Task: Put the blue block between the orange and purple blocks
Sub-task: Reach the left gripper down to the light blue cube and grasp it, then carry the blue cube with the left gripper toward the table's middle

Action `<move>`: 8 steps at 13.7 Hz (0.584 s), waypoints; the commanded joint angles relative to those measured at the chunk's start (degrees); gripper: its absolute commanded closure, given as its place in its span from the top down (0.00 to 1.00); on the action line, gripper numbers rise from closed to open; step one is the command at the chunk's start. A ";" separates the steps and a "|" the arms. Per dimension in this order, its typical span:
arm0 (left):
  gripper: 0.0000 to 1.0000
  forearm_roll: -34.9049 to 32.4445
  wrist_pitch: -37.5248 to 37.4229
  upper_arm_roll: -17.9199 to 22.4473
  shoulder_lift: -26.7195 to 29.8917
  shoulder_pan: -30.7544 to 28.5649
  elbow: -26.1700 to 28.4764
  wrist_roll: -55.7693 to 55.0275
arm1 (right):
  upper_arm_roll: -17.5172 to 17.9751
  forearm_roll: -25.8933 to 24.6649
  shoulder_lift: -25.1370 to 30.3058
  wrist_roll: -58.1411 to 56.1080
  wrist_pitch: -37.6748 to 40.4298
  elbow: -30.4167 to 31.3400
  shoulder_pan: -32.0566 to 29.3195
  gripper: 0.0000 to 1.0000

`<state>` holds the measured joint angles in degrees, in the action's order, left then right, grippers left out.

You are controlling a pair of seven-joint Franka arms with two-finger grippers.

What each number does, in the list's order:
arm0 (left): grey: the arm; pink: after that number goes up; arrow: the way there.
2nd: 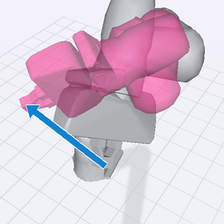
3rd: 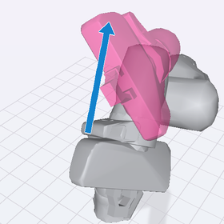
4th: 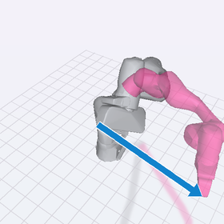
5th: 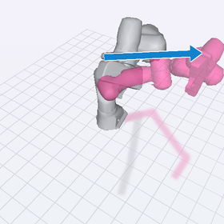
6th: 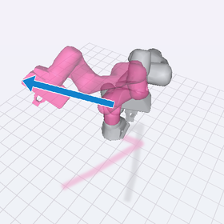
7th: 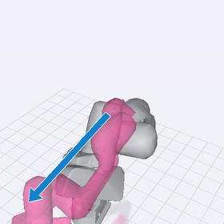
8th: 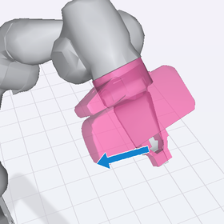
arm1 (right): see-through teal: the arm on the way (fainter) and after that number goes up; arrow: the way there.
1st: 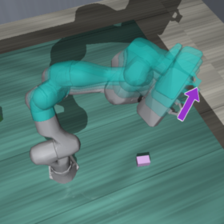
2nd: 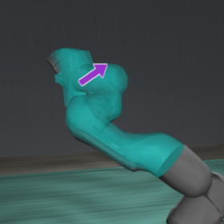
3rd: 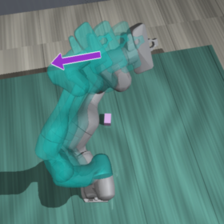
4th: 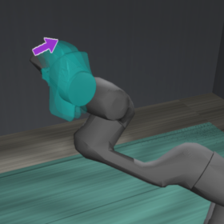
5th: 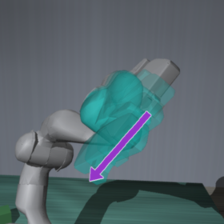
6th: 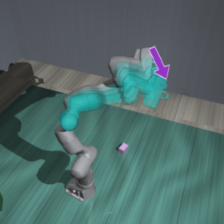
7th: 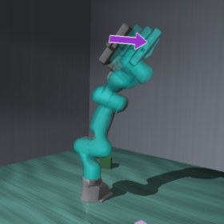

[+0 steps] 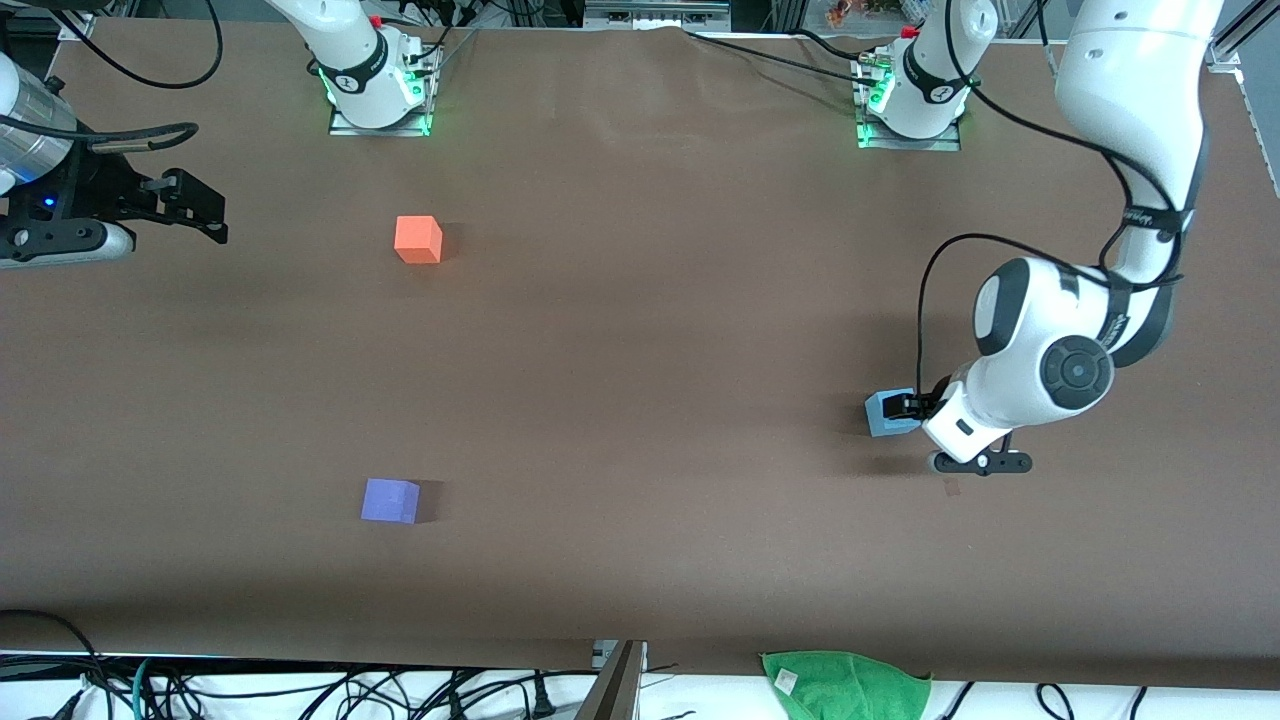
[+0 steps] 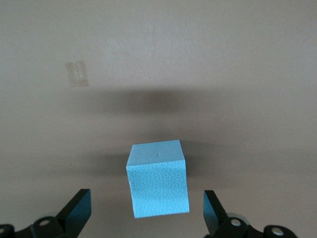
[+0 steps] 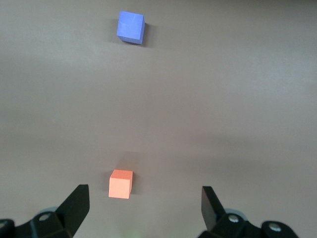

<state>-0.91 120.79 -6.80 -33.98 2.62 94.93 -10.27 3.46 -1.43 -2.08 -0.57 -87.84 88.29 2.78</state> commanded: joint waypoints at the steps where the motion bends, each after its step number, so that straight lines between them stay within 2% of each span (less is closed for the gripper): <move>1: 1.00 0.20 2.69 0.38 -1.62 0.90 0.08 -0.27 | -0.12 -0.06 -0.20 0.04 -0.05 -0.66 0.12 1.00; 8: 1.00 -0.06 6.29 0.38 -4.96 0.99 2.27 -0.19 | -0.12 -0.06 -0.20 0.04 -0.05 -0.66 0.20 1.00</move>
<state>-0.91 125.05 -6.79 -38.53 3.15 96.01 -10.28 3.46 -1.43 -2.08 -0.57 -87.84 88.28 2.78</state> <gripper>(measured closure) 0.000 0.000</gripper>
